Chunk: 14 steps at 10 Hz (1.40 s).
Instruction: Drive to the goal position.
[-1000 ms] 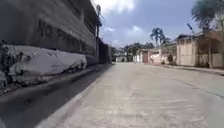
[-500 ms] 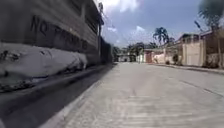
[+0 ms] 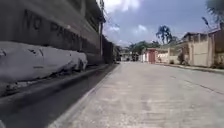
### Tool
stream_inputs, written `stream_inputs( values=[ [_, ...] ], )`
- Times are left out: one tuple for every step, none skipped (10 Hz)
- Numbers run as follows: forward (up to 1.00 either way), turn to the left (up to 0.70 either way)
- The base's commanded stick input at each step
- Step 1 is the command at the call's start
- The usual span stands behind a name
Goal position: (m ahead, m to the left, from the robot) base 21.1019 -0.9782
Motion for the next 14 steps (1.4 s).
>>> stream_inputs(
  values=[
    [1.00, 0.08],
    [1.00, 0.00],
    [1.00, 0.00],
    [1.00, 0.00],
    [1.00, -0.31],
    [1.00, -0.40],
    [1.00, -0.40],
    [1.00, -0.40],
    [1.00, -0.24],
    [1.00, 0.00],
    [1.00, 0.00],
    [1.00, 0.00],
    [1.00, 0.00],
    [1.00, 0.00]
  ],
)
